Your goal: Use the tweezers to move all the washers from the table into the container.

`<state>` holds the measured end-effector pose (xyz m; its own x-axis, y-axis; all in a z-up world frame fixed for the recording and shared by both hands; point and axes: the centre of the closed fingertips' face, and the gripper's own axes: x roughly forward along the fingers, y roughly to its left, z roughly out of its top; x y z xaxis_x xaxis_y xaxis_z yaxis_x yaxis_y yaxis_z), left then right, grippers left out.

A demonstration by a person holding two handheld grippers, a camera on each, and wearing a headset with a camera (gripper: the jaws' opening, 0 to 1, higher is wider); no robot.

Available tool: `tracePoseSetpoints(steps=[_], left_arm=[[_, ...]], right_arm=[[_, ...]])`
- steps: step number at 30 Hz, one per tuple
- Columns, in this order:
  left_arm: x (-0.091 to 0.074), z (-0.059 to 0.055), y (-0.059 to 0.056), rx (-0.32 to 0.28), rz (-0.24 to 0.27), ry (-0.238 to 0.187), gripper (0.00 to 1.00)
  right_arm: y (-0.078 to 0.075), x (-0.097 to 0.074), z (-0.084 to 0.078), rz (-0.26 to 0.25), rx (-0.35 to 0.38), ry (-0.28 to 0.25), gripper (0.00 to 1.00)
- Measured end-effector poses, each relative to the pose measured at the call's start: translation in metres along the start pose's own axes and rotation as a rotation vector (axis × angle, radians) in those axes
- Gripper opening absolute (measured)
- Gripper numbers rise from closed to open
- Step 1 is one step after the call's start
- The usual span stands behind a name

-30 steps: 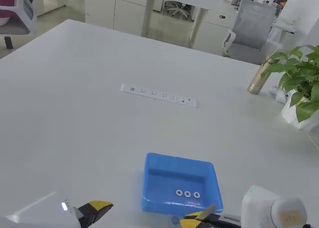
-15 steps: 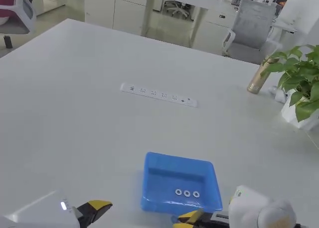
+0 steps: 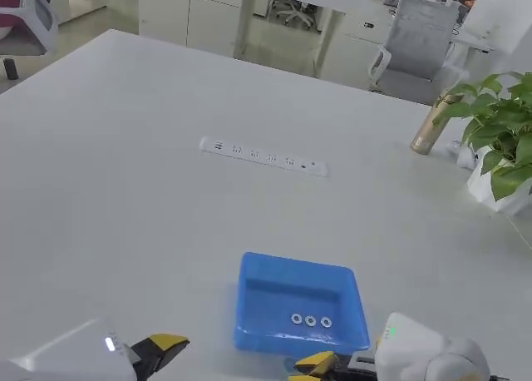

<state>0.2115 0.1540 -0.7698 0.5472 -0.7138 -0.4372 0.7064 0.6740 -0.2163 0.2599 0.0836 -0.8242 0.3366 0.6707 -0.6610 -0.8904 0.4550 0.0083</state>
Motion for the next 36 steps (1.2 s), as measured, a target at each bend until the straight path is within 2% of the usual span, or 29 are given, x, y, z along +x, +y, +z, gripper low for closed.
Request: tracePoseSetpoints(steps=[10,20,23,30,36], left_arm=[[0.0,-0.001,0.0,-0.005,0.001,0.0,0.78],[-0.001,0.0,0.001,-0.005,0.004,-0.003,0.77],[-0.001,0.0,0.001,-0.004,0.002,-0.003,0.77],[0.001,0.001,0.0,-0.001,-0.007,-0.001,0.77],[0.002,0.003,-0.002,-0.005,-0.016,-0.003,0.77]], right_arm=[[-0.003,-0.001,0.0,-0.003,0.023,-0.013,0.03],[-0.005,-0.002,0.0,-0.015,0.071,-0.023,0.03],[-0.007,-0.004,0.001,-0.019,0.107,-0.032,0.03],[-0.013,-0.012,0.006,-0.032,0.156,-0.07,0.03],[-0.013,-0.019,0.018,-0.031,0.188,-0.098,0.03]])
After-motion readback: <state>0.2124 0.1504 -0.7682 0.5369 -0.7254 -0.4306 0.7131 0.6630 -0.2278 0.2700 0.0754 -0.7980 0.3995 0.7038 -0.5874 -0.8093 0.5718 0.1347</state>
